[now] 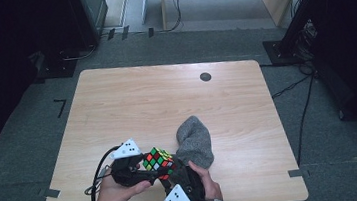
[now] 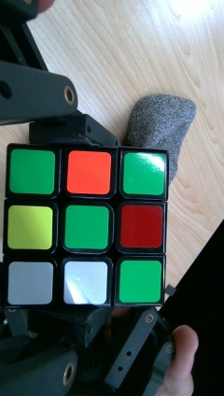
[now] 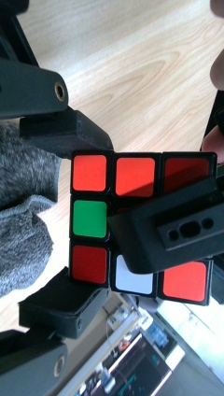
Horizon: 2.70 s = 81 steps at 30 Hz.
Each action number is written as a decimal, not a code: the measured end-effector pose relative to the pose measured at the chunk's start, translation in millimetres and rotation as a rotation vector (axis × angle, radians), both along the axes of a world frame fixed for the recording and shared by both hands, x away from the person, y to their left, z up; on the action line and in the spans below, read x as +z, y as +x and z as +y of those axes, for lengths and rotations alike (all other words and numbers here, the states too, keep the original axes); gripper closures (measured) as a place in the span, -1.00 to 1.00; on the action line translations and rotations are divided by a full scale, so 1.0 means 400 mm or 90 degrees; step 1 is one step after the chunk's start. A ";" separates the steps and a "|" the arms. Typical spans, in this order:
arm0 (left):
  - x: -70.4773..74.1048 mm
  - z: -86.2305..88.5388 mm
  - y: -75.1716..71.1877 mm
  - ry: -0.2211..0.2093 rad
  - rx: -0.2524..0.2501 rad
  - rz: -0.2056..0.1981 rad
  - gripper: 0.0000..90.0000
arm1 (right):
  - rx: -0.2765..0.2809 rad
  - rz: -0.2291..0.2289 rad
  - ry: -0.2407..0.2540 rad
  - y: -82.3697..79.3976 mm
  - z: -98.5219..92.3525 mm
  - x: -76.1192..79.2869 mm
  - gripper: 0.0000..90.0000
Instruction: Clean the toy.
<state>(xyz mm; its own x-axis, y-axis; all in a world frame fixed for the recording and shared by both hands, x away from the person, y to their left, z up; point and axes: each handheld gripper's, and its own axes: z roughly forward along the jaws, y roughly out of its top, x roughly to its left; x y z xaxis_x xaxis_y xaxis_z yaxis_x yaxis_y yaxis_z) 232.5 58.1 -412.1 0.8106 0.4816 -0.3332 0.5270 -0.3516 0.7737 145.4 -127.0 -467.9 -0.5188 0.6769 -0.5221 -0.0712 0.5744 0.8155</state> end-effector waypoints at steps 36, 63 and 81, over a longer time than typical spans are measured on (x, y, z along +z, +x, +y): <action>-0.053 0.119 0.006 -0.086 0.152 -0.209 -0.24 | -0.138 0.349 0.232 0.166 -0.214 -0.011 -0.24; -0.100 0.108 0.005 -0.041 0.093 -0.258 -0.24 | -0.025 0.314 0.149 0.244 -0.227 -0.071 -0.77; -0.114 0.108 0.012 -0.028 0.077 -0.251 -0.24 | 0.034 0.485 0.040 0.256 -0.260 -0.133 -1.00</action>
